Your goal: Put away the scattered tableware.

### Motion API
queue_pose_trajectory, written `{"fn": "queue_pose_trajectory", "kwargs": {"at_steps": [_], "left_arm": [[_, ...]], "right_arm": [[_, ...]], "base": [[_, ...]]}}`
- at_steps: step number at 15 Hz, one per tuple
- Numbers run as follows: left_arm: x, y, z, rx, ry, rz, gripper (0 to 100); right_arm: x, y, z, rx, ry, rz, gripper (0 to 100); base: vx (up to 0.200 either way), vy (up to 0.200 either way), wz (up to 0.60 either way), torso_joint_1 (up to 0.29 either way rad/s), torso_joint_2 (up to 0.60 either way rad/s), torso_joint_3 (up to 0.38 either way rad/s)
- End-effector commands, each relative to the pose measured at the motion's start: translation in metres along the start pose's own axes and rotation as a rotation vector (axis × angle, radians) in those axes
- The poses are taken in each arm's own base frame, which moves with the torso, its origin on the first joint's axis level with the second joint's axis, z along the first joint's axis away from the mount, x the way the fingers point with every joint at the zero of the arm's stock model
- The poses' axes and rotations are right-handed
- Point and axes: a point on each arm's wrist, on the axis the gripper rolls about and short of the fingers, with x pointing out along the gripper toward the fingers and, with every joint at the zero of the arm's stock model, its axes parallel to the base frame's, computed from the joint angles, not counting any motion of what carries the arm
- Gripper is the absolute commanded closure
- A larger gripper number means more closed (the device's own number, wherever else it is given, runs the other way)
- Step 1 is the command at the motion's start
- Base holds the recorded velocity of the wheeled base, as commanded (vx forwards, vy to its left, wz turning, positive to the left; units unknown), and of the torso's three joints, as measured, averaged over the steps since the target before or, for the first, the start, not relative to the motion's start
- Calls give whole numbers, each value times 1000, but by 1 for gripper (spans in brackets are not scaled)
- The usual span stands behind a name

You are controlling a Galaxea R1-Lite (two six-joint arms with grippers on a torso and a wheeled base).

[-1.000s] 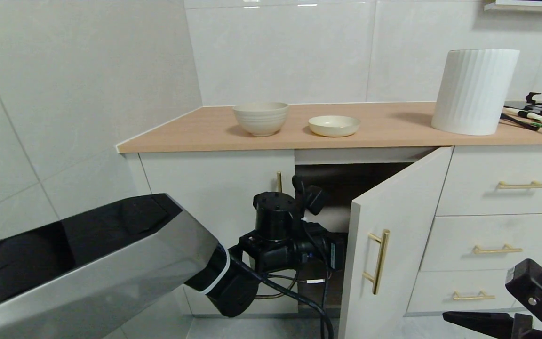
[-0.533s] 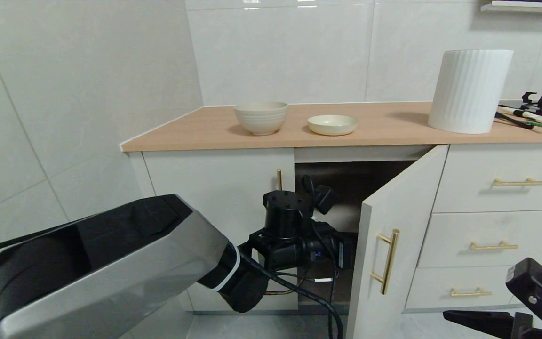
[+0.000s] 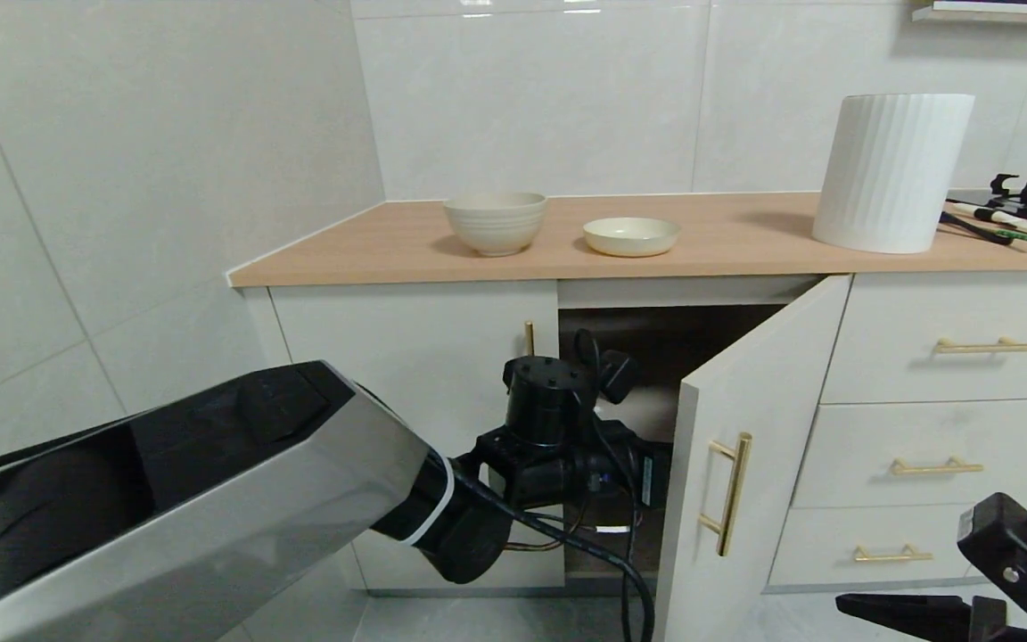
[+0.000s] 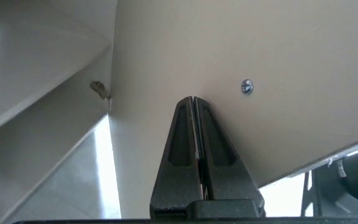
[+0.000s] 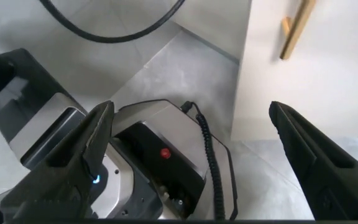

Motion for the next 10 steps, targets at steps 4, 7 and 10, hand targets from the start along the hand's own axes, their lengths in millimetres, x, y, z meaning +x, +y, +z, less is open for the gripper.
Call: {"fn": "queue_pose_trajectory", "kwargs": {"at_steps": [4, 7, 10], "left_arm": [[7, -123, 3, 108, 44, -249, 100], [-27, -105, 8, 91, 34, -145, 100], [-74, -66, 17, 61, -49, 30, 100]], "right_arm": [[-21, 6, -5, -20, -45, 182, 0], [-23, 7, -6, -24, -39, 220, 0], [-17, 7, -3, -21, -24, 204, 0]], "base": [[0, 0, 0, 0, 0, 0], [0, 0, 0, 0, 0, 0], [0, 0, 0, 0, 0, 0]]}}
